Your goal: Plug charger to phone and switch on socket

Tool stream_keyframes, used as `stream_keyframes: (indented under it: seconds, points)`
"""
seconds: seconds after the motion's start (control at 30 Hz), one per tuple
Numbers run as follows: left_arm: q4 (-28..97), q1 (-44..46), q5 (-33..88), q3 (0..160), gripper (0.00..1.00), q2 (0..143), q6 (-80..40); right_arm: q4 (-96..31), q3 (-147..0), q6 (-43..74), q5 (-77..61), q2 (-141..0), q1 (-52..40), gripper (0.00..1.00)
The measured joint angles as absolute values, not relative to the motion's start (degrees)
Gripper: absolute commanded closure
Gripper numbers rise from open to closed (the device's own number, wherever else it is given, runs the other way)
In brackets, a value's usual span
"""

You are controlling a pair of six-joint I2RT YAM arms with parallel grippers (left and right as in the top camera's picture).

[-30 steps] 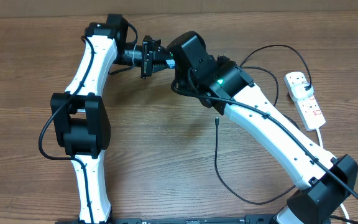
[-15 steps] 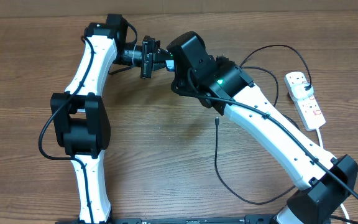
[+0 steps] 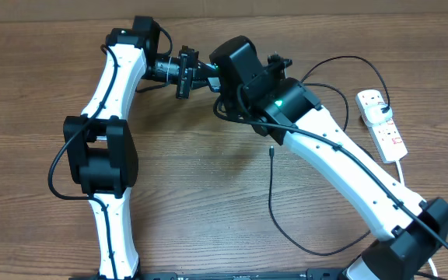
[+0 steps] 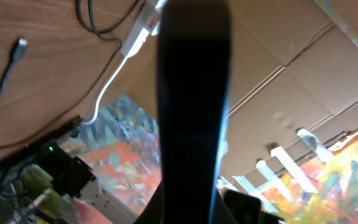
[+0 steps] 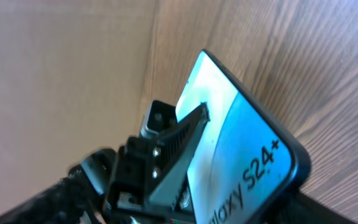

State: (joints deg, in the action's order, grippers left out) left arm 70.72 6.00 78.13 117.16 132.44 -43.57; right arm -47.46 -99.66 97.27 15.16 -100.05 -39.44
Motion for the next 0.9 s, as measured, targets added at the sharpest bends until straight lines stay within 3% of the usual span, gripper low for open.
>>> stream_keyframes:
  seconds: [0.17, 0.5, 0.67, 0.9]
  points:
    - [69.6, 5.8, 75.9, 117.5, 0.96, 132.4, -41.4, -47.5, -99.7, 84.2, 12.3, -97.0, -35.9, 0.00]
    - [70.2, 5.9, 69.3, 117.5, 0.96, 132.3, -26.8, -63.8, -100.3, 61.1, 3.4, -93.0, -12.9, 0.00]
    - [69.3, 5.9, 59.6, 117.5, 0.96, 129.0, -22.7, -74.2, -100.3, 50.7, 2.0, -93.2, -6.8, 0.00]
    - [66.2, 5.9, 41.7, 117.8, 0.96, 117.1, -21.1, -79.0, -100.3, 44.4, 1.6, -93.9, -5.7, 0.00]
